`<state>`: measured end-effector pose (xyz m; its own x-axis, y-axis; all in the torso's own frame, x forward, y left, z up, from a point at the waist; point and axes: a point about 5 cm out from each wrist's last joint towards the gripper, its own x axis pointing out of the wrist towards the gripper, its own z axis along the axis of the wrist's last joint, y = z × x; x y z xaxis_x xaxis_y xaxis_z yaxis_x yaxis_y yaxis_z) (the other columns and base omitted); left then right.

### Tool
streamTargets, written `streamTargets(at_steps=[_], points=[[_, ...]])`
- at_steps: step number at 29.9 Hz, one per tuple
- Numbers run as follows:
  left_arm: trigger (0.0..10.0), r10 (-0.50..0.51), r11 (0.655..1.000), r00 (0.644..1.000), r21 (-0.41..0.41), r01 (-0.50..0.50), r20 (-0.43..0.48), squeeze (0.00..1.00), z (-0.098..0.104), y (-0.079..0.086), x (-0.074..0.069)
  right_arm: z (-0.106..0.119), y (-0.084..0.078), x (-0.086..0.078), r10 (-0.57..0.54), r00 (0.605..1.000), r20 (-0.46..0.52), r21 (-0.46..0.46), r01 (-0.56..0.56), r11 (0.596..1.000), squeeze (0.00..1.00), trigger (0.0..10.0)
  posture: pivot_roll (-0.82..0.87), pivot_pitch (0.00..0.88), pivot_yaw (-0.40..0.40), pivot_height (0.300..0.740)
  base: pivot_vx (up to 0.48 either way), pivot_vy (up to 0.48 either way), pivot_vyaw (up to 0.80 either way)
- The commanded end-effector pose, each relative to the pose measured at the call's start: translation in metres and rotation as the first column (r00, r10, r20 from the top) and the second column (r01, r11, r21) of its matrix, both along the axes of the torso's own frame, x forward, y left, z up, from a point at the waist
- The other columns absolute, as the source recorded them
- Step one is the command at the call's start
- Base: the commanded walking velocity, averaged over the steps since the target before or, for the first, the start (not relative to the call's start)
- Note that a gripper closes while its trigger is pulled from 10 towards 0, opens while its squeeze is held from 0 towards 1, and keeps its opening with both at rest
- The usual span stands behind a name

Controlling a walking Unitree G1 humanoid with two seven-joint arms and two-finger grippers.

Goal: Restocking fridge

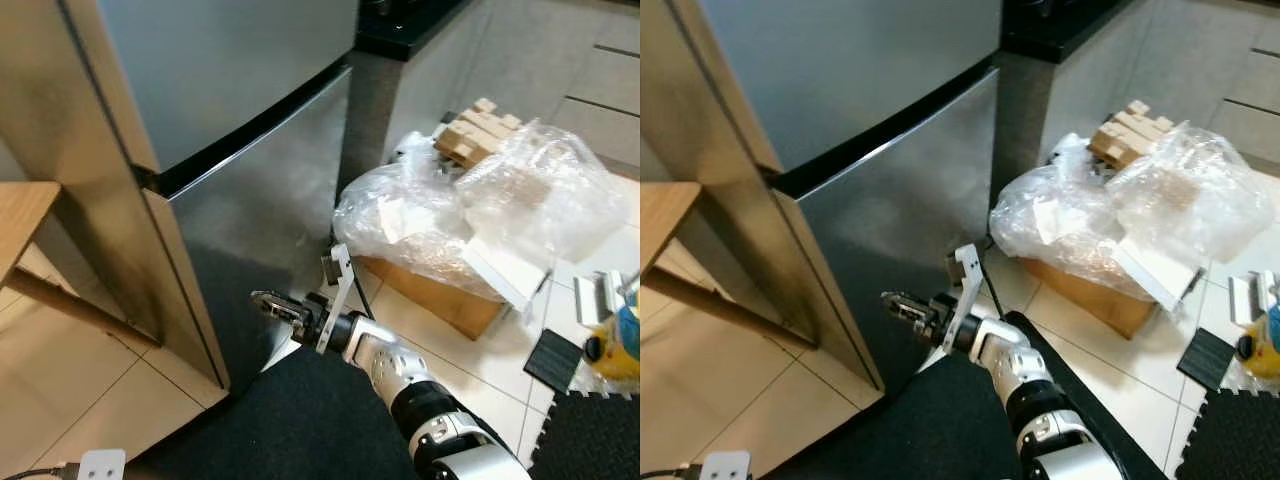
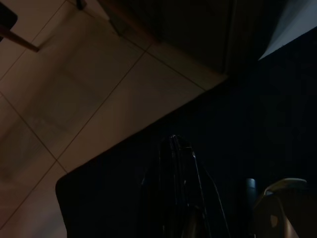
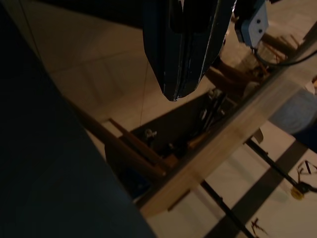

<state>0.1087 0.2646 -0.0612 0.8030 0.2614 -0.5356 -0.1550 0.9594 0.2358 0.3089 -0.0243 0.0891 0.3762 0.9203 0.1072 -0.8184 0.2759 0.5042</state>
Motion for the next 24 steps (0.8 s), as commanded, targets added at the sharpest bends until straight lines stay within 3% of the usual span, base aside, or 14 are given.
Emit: streamTargets(at_steps=[1, 4, 11, 13, 14, 15, 16, 17, 19, 20, 21, 22, 23, 24], points=[[10.0, -0.006, 1.0, 1.0, -0.01, 0.006, -0.006, 0.0, -0.004, -0.008, -0.002, 0.028, 0.082, -0.026, 0.151, 0.988, 0.015, 0.191, -0.151, 0.97, 0.0, 10.0, -0.09, 0.115, -0.057, 0.74, 0.0, 0.0, 0.0], [10.0, -0.009, 1.0, 1.0, -0.008, 0.009, -0.018, 0.0, -0.006, -0.012, 0.002, 0.021, 0.063, -0.024, 0.13, 0.991, -0.001, 0.16, -0.129, 0.979, 0.0, 10.0, -0.1, 0.114, -0.051, 0.74, 0.0, 0.0, 0.0], [10.0, -0.007, 1.0, 1.0, 0.004, 0.007, -0.016, 0.0, -0.004, -0.007, 0.01, 0.01, 0.049, -0.025, 0.092, 0.995, -0.028, 0.122, -0.088, 0.989, 0.0, 10.0, -0.1, 0.109, -0.048, 0.74, 0.0, 0.0, 0.0], [10.0, -0.014, 1.0, 1.0, 0.01, 0.015, -0.013, 0.0, -0.003, -0.006, 0.016, -0.006, 0.038, -0.022, 0.025, 0.998, -0.049, 0.048, -0.023, 0.999, 0.0, 10.0, -0.09, 0.103, -0.05, 0.74, 0.0, 0.0, 0.0], [10.0, -0.022, 1.0, 1.0, 0.008, 0.022, -0.015, 0.0, -0.003, -0.007, 0.021, -0.021, 0.028, -0.02, -0.049, 0.997, -0.063, -0.052, 0.046, 0.998, 0.0, 10.0, -0.09, 0.101, -0.052, 0.74, 0.0, 0.0, 0.0], [10.0, -0.022, 1.0, 1.0, 0.008, 0.022, -0.015, 0.0, -0.003, -0.007, 0.021, -0.021, 0.028, -0.02, -0.049, 0.997, -0.063, -0.052, 0.046, 0.998, 0.0, 10.0, -0.09, 0.101, -0.052, 0.74, 0.0, 0.0, 0.0], [10.0, -0.029, 1.0, 0.999, 0.006, 0.03, -0.022, 0.0, -0.004, -0.009, 0.024, -0.033, 0.019, -0.019, -0.117, 0.992, -0.054, -0.147, 0.108, 0.983, 0.0, 10.0, -0.08, 0.099, -0.054, 0.74, 0.0, 0.0, 0.0], [10.0, -0.029, 1.0, 0.999, 0.006, 0.03, -0.022, 0.0, -0.004, -0.009, 0.024, -0.033, 0.019, -0.019, -0.117, 0.992, -0.054, -0.147, 0.108, 0.983, 0.0, 10.0, -0.08, 0.099, -0.054, 0.74, 0.0, 0.0, 0.0], [10.0, -0.069, 0.998, 0.996, -0.013, 0.068, -0.049, 0.0, -0.007, -0.018, 0.031, -0.065, -0.01, -0.025, -0.228, 0.972, -0.048, -0.353, 0.198, 0.915, 0.0, 10.0, -0.08, 0.093, -0.055, 0.74, 0.0, 0.0, 0.0], [10.0, -0.069, 0.998, 0.996, -0.013, 0.068, -0.049, 0.0, -0.007, -0.018, 0.031, -0.065, -0.01, -0.025, -0.228, 0.972, -0.048, -0.353, 0.198, 0.915, 0.0, 10.0, -0.08, 0.093, -0.055, 0.74, 0.0, 0.0, 0.0], [10.0, -0.091, 0.995, 0.994, -0.036, 0.088, -0.067, 0.0, -0.009, -0.027, 0.037, -0.085, -0.033, -0.031, -0.314, 0.947, -0.063, -0.472, 0.249, 0.846, 0.0, 10.0, -0.08, 0.087, -0.056, 0.74, 0.0, 0.0, 0.0], [10.0, -0.091, 0.995, 0.994, -0.036, 0.088, -0.067, 0.0, -0.009, -0.027, 0.037, -0.085, -0.033, -0.031, -0.314, 0.947, -0.063, -0.472, 0.249, 0.846, 0.0, 10.0, -0.08, 0.087, -0.056, 0.74, 0.0, 0.0, 0.0], [10.0, -0.107, 0.993, 0.991, -0.062, 0.103, -0.082, 0.0, -0.011, -0.035, 0.042, -0.101, -0.056, -0.038, -0.406, 0.911, -0.066, -0.579, 0.297, 0.759, 0.0, 10.0, -0.07, 0.083, -0.056, 0.74, 0.0, 0.0, 0.0], [10.0, -0.144, 0.988, 0.985, -0.066, 0.138, -0.094, 0.0, -0.013, -0.047, 0.049, -0.117, -0.092, -0.045, -0.542, 0.84, -0.015, -0.704, 0.376, 0.603, 0.0, 10.0, -0.06, 0.075, -0.056, 0.74, 0.0, 0.0, 0.0]])
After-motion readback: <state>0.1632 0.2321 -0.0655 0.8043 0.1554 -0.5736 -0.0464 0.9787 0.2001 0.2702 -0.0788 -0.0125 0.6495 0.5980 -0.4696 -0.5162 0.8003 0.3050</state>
